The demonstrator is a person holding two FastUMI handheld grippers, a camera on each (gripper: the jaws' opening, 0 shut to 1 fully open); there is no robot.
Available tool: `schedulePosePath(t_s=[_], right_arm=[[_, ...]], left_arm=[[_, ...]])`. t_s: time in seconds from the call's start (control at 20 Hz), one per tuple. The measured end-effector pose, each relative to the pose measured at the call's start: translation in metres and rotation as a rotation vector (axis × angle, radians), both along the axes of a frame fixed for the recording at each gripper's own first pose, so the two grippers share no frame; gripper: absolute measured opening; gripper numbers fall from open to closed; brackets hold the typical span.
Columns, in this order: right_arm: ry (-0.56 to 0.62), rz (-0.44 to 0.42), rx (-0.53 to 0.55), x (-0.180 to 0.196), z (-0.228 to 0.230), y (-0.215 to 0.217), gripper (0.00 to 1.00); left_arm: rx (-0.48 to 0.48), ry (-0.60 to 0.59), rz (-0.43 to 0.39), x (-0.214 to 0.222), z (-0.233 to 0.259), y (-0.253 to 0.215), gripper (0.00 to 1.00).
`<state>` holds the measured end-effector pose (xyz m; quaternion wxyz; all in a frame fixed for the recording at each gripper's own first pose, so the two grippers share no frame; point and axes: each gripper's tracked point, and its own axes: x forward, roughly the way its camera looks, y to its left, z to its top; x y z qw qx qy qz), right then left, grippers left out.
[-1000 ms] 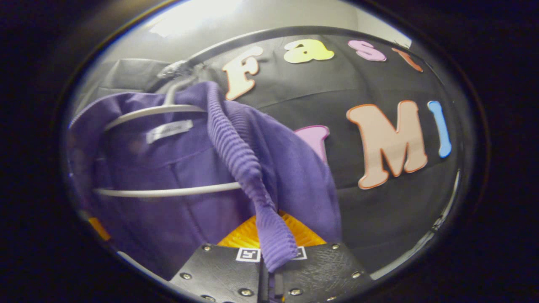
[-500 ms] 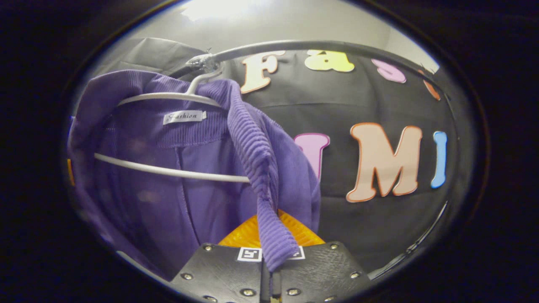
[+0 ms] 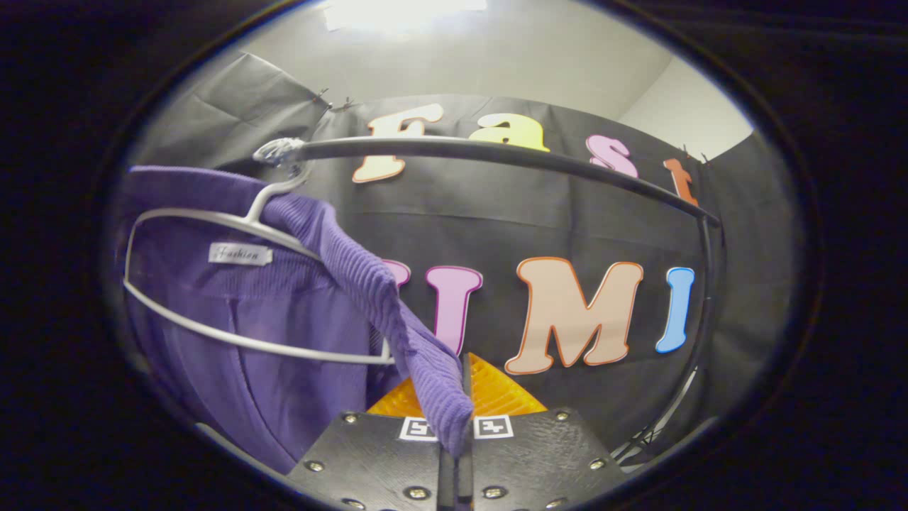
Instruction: Grasp the clothes on the hanger with both hands and then place them into the laundry hamper below.
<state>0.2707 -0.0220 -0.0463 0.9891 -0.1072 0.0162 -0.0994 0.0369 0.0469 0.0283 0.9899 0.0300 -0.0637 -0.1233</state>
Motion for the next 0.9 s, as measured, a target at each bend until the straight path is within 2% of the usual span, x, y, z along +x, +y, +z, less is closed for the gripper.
schedulePosePath(t_s=[0.15, 0.25, 0.4, 0.65, 0.9], right_arm=[[-0.036, -0.040, -0.033, 0.013, 0.010, -0.006, 0.05], [-0.059, -0.086, -0.086, 0.019, 0.015, -0.010, 0.00], [-0.108, -0.133, -0.153, 0.026, 0.027, -0.013, 0.00], [-0.139, -0.168, -0.174, 0.047, 0.035, -0.023, 0.00], [-0.151, -0.164, -0.178, 0.070, 0.030, -0.033, 0.00]], left_arm=[[0.026, -0.003, 0.061, 0.016, 0.007, 0.021, 0.00], [0.054, -0.032, 0.126, 0.030, 0.017, 0.041, 0.00], [0.093, -0.060, 0.211, 0.053, 0.029, 0.061, 0.00], [0.160, -0.101, 0.290, 0.093, 0.047, 0.075, 0.00], [0.150, -0.102, 0.296, 0.118, 0.043, 0.074, 0.00]])
